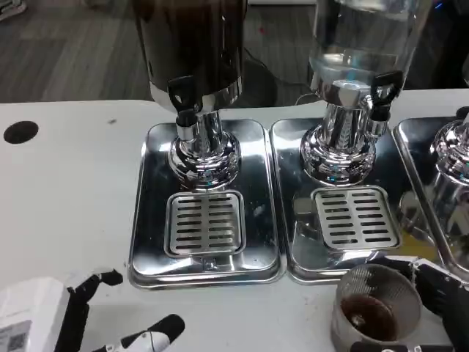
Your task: Grasp the cup under the faucet to collect the drink, then remove the cup.
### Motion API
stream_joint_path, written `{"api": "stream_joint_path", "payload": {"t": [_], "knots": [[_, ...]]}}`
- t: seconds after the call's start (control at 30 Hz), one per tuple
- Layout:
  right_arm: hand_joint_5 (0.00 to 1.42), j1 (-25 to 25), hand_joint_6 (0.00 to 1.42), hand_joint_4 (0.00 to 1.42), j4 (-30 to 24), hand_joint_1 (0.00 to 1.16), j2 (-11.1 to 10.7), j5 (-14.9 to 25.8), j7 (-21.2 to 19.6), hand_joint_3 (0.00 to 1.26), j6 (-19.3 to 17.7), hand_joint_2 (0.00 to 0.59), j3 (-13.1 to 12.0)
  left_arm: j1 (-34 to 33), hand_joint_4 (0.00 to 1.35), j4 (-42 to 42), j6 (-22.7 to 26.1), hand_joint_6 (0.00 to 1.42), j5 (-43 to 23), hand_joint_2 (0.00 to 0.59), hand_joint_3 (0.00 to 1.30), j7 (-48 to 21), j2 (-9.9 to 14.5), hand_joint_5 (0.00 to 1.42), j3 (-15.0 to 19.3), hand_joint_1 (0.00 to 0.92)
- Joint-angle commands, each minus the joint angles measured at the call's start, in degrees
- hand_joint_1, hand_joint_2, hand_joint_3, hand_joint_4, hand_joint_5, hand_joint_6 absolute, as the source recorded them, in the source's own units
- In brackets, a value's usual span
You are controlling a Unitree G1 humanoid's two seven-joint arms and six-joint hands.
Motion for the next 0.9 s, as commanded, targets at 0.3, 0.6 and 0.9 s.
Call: {"api": "stream_joint_path", "payload": {"t": [0.3, 0.6, 0.9], "knots": [[0.52, -2.59, 0.26, 0.45, 7.68, 0.77, 1.19, -1.46, -3.92, 0.40, -12.04, 0.046, -1.41, 1.51, 0.27, -1.39, 0.62, 0.49, 1.31, 0.077, 0.36, -0.46, 0.34, 0.33, -0.65, 0.000], [0.41, -0.36, 0.18, 0.31, 0.20, 0.64, 0.89, -0.01, -2.94, 0.29, -11.80, 0.041, -0.23, 1.39, 0.27, -0.66, 0.47, 0.49, 1.60, 0.077, 0.36, -0.12, 0.40, 0.33, -1.71, 0.000], [0.38, 3.06, 0.16, 0.28, -10.95, 0.56, -0.16, 6.83, -0.23, 0.26, -8.21, 0.058, 2.30, 1.26, 0.27, 0.00, 0.49, 0.49, 1.49, 0.077, 0.36, 0.23, 0.29, 0.33, -1.82, 0.000]]}}
